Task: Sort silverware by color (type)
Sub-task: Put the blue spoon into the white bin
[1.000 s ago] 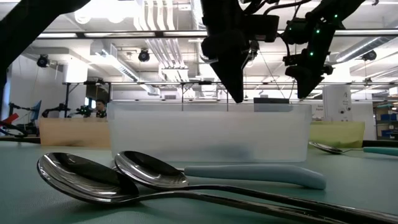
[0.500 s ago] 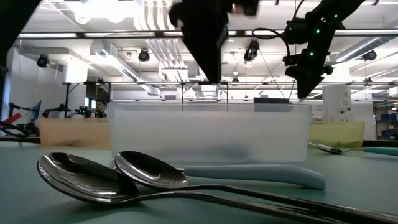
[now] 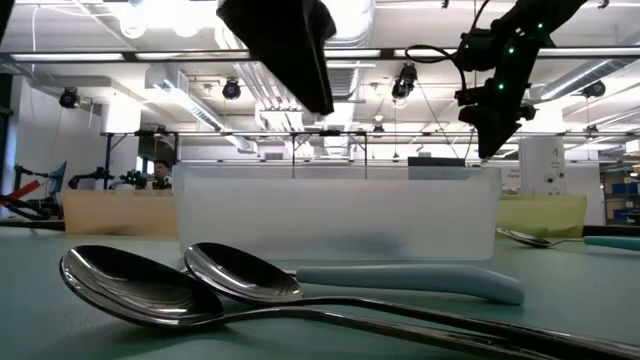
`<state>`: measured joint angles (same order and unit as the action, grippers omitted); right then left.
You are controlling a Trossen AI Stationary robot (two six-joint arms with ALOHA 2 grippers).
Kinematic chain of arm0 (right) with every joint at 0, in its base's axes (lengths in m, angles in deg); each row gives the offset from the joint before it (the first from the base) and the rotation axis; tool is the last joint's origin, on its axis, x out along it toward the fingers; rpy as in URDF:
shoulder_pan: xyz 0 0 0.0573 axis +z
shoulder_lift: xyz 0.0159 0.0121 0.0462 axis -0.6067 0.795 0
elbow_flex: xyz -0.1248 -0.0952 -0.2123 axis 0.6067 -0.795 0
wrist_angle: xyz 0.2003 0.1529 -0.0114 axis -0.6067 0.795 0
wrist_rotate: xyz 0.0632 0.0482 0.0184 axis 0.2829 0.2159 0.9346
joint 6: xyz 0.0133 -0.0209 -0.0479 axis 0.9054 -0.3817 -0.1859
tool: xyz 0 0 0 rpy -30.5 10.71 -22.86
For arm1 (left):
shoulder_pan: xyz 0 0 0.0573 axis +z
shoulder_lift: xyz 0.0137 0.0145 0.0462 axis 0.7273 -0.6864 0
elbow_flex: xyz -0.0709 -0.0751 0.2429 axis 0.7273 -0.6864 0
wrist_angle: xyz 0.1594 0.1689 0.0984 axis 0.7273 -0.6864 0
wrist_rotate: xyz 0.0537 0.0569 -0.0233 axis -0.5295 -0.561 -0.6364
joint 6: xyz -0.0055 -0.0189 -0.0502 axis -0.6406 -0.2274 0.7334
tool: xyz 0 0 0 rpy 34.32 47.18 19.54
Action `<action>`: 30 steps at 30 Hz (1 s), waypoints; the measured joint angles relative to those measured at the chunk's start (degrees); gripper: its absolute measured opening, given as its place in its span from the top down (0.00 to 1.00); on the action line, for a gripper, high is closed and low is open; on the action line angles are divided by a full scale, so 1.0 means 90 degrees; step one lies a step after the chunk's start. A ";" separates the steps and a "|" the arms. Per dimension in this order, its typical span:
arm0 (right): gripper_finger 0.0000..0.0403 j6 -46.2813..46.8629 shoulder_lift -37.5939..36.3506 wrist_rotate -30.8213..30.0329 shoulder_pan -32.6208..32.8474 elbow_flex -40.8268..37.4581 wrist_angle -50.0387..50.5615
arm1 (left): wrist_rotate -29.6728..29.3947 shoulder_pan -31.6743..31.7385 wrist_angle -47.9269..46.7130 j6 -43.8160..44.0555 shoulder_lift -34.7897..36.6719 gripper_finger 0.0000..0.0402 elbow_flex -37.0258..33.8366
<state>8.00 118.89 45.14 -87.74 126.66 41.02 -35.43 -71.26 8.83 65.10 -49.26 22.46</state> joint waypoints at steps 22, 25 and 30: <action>0.67 0.0000 0.0000 0.0000 0.0000 0.0000 -0.0001 | 0.0229 -0.0736 0.1792 0.0418 -0.0913 0.61 -0.0003; 0.66 0.0000 0.0000 0.0000 0.0000 0.0000 -0.0002 | 0.0210 -0.0687 0.1941 0.0747 -0.1084 0.61 0.0000; 0.67 0.0000 0.0000 -0.0002 0.0000 0.0000 -0.0004 | 0.0210 -0.0689 0.2063 0.1042 -0.1358 0.61 -0.0004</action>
<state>8.00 118.89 45.13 -87.74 126.66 40.98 -33.53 -77.46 27.40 74.48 -61.48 22.42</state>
